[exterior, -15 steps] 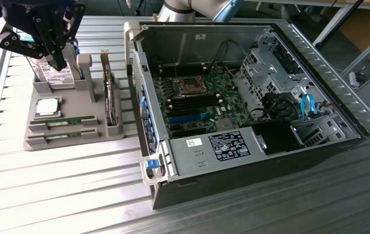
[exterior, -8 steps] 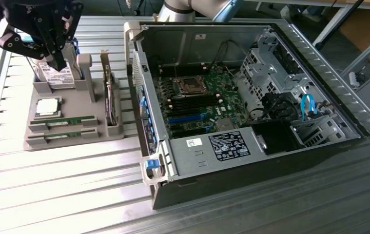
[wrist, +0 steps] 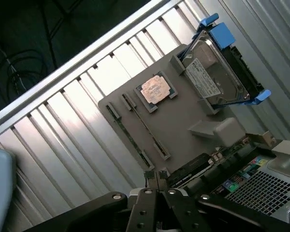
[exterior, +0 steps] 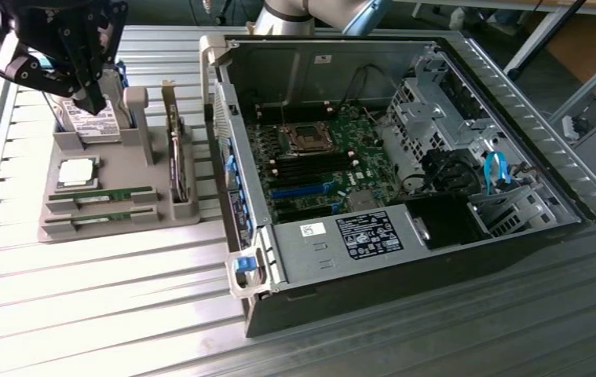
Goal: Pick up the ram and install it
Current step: 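Pick up the ram and move it above insertion slot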
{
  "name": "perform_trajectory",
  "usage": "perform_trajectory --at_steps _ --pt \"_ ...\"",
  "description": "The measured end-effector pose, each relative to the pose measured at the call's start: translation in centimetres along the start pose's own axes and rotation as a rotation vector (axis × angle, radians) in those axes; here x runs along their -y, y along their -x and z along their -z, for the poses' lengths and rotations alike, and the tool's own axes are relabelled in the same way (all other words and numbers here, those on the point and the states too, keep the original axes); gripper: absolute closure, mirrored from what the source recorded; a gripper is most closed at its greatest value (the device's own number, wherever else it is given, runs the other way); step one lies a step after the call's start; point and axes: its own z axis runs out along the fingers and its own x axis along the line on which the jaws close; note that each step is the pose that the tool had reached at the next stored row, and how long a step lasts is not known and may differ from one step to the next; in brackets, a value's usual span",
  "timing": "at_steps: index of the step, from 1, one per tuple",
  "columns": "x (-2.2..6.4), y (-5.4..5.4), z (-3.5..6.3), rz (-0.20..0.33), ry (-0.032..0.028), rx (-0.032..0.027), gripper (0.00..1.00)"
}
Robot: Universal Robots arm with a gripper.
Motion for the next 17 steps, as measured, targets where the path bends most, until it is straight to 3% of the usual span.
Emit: perform_trajectory --at_steps 14,17 --pt "0.00 0.00 0.00 0.322 0.0080 -0.0143 0.91" --pt "0.00 0.00 0.00 0.365 0.0090 -0.0162 0.91"
